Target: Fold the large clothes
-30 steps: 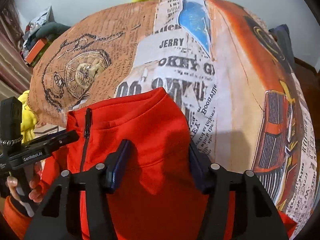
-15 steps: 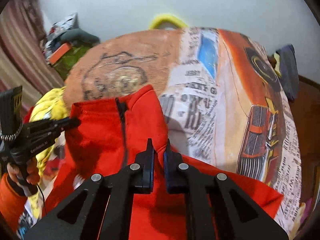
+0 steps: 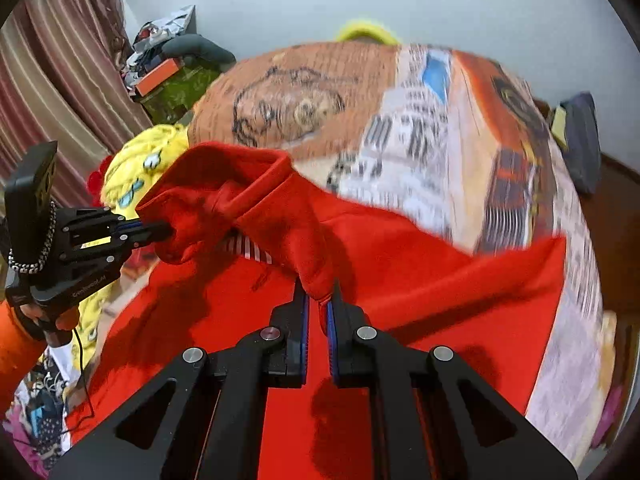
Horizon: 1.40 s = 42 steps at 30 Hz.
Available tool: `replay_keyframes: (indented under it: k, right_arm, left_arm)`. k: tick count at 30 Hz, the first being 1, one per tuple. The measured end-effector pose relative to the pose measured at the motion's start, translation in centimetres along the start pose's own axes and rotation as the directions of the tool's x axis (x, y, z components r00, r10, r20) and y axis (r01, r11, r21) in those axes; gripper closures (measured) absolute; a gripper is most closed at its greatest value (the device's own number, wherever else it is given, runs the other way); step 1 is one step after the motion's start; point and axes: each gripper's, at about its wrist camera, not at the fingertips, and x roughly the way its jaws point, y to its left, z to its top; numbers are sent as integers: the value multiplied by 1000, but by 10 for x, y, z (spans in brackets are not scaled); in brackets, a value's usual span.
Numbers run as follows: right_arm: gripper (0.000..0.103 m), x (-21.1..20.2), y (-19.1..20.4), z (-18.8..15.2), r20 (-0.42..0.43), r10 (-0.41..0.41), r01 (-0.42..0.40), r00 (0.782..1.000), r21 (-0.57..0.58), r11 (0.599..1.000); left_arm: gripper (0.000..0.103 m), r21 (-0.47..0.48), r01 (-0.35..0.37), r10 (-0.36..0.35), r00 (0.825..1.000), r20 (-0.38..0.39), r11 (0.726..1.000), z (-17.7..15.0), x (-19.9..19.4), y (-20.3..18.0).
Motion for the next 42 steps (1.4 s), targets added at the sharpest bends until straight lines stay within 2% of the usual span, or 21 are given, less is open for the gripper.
replay_keyframes:
  k: [5,10,12,16,21,24,26,29,30,31,32,34,36,38,42]
  right_arm:
    - [96,4,-5,-39,-49,0,3,999,44,999]
    - [96,7,-6,-68,-82,-34,40,996,68,997]
    - [95,2,-7,-76,-81,-40,45,996,70,996]
    - [92,-10,-3,-88,-99,-64,67,993,30,997]
    - [92,-30,-7,-92,-84,-94,96,992,25,995]
    - [92,-45,-11,-83,-39,-105,107,994,62,992]
    - [89,-51,-12,-73,-3,-119,119,993,81,990]
    - [67,-54,-10,-55,50,-136,130,989,94,987]
    - [57,-52,-8,-48,62,-145,139,987,100,985]
    - [52,-49,-6,-41,74,-160,152,984,102,983]
    - [51,-46,-2,-38,81,-170,161,982,100,982]
    - [46,-36,3,-30,82,-174,166,981,90,982]
    - [40,-23,5,-23,71,-171,164,983,97,982]
    - [34,-7,8,-21,51,-165,159,985,108,981]
    - [33,22,5,-27,-21,-186,188,982,117,975]
  left_arm:
    - [99,14,-6,7,998,-69,1000,-44,12,-13]
    - [99,45,-18,24,989,-148,999,-91,19,-29]
    - [99,49,-46,52,989,-136,998,-104,14,-32]
    - [96,-35,-16,10,988,-152,999,-120,-3,-14]
    - [96,-110,-56,41,990,-134,992,-119,-27,15]
    - [96,-141,-94,81,992,-93,986,-104,-40,31]
    - [95,-161,-103,93,993,-66,982,-90,-48,37]
    - [94,-177,-93,91,996,-24,980,-66,-51,39]
    - [91,-176,-89,89,996,-10,980,-56,-50,37]
    - [83,-174,-86,87,996,-1,981,-47,-47,36]
    - [79,-171,-82,85,996,8,982,-40,-43,33]
    - [58,-162,-75,80,997,22,984,-26,-35,23]
    - [44,-144,-67,71,997,24,987,-19,-24,13]
    - [40,-104,-70,72,997,11,992,-11,-9,-3]
    - [36,-61,-81,78,996,-46,995,-15,21,-22]
